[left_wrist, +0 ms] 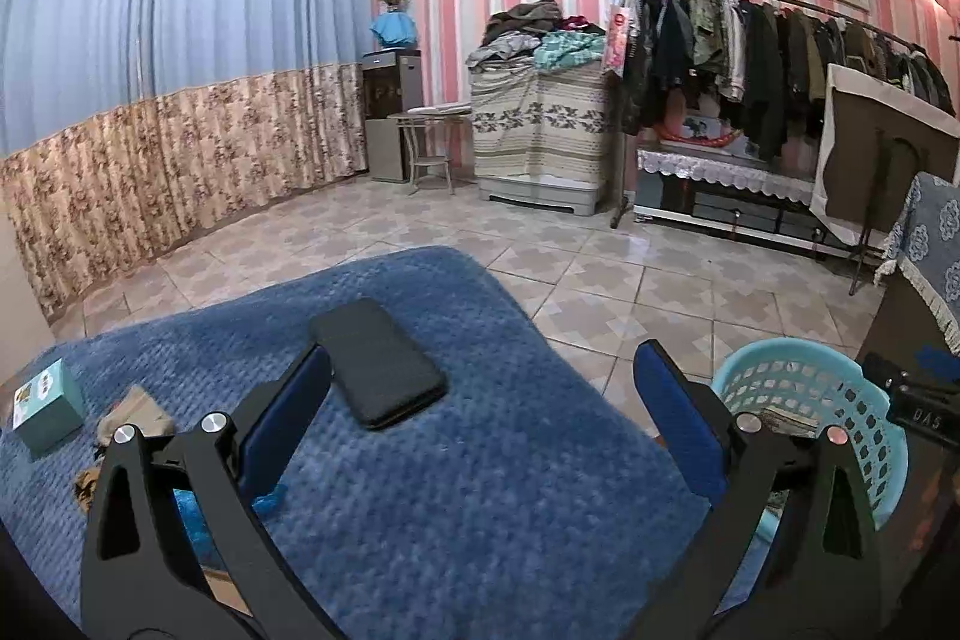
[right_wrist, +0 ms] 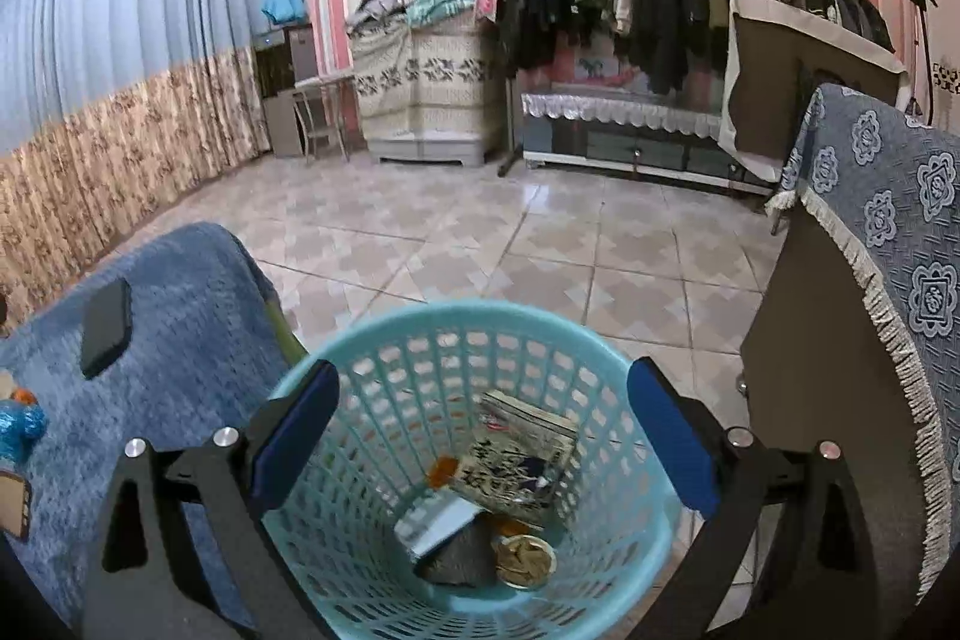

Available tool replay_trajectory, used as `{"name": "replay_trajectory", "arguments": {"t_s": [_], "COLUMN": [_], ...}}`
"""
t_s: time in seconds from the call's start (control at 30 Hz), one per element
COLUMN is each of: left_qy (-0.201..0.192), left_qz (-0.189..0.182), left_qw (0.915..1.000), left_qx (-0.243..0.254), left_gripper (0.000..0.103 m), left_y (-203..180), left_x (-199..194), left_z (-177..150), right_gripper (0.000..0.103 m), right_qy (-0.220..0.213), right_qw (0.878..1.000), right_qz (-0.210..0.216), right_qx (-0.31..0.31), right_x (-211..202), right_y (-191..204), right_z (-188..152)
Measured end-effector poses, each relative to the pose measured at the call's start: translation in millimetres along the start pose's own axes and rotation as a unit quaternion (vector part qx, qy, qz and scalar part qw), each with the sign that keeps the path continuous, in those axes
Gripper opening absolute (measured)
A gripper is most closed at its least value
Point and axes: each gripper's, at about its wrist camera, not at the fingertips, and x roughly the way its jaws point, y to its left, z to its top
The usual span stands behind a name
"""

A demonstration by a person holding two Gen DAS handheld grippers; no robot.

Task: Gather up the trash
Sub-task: 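Move both open tools back from the basket toward the rug items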

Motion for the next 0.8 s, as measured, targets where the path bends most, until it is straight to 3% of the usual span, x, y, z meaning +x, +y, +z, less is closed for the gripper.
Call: {"name": "replay_trajectory", "arguments": {"t_s": [0.4,0.8], "left_qy": [0.002,0.017], "left_qz": [0.054,0.117], "left_qw": [0.9982,0.9908], "left_qx": [-0.027,-0.065], "left_gripper": [0.098,0.098], "left_y": [77,166], "left_x": [-25,-46], "left_z": [-12,-41], "right_gripper": [0.095,0.095], "right_qy": [-0.015,-0.025], "right_qw": [0.999,0.995], "right_qz": [0.025,0.054], "right_qx": [-0.041,-0.076], "right_x": [-9,-20], "right_y": [53,114], "right_z": [-2,-9]}}
